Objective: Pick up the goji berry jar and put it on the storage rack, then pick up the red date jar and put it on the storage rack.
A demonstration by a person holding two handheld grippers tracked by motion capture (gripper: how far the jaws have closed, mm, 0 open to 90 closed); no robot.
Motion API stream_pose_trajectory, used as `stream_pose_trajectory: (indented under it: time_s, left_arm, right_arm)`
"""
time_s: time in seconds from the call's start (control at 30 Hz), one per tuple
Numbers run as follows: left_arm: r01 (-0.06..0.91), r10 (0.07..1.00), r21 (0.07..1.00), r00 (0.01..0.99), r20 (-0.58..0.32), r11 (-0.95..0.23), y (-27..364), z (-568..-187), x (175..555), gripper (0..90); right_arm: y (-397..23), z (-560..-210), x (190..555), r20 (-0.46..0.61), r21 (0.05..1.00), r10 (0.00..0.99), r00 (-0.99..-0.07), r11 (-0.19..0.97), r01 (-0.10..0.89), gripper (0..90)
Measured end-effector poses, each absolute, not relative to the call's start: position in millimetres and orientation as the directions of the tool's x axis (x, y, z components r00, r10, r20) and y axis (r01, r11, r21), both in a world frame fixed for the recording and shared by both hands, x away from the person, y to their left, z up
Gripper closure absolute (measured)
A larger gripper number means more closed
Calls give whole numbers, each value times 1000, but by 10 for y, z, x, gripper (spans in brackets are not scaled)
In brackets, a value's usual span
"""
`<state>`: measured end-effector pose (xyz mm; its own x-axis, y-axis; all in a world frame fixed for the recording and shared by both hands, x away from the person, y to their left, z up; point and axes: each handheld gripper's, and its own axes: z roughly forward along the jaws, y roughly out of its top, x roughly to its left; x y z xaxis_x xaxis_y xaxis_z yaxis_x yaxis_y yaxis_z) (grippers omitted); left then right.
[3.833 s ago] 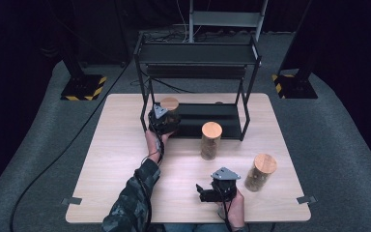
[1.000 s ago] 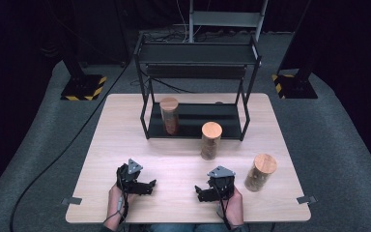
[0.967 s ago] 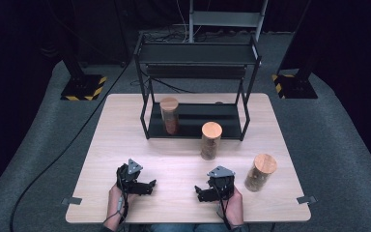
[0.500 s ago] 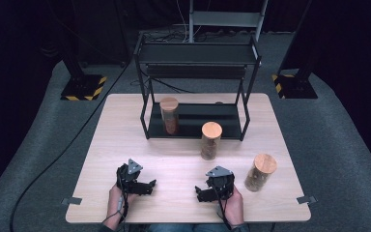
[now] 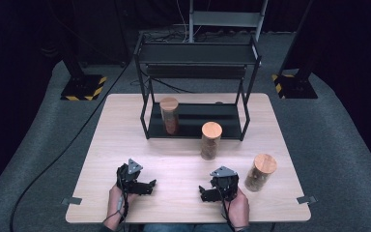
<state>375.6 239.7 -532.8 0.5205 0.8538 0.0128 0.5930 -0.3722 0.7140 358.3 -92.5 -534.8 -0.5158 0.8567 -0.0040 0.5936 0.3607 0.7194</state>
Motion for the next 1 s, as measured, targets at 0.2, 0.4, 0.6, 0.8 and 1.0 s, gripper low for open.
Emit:
stream_pose_trajectory:
  time_s: [0.2,0.4,0.6,0.8,1.0]
  left_arm:
    - [593,855,715,519,11,-370,2395,-5329,3756,4]
    - [592,853,715,522,11,-372,2396,-5328,3757,6]
    - [592,853,715,522,12,-372,2395,-5328,3757,7]
    - [591,852,715,523,12,-373,2395,-5328,3759,7]
    - [591,851,715,524,13,-374,2396,-5327,3759,8]
  right_arm:
    - [-910,-5341,3547,-54,732,884,-465,352,583,0]
    - [-925,-5338,3570,-78,738,877,-474,371,564,0]
    - [-968,-5297,3744,-85,740,878,-471,372,561,0]
    - [-991,-5146,3952,-78,781,888,-454,337,526,0]
    - [-1001,-4983,4189,-74,842,900,-430,288,457,0]
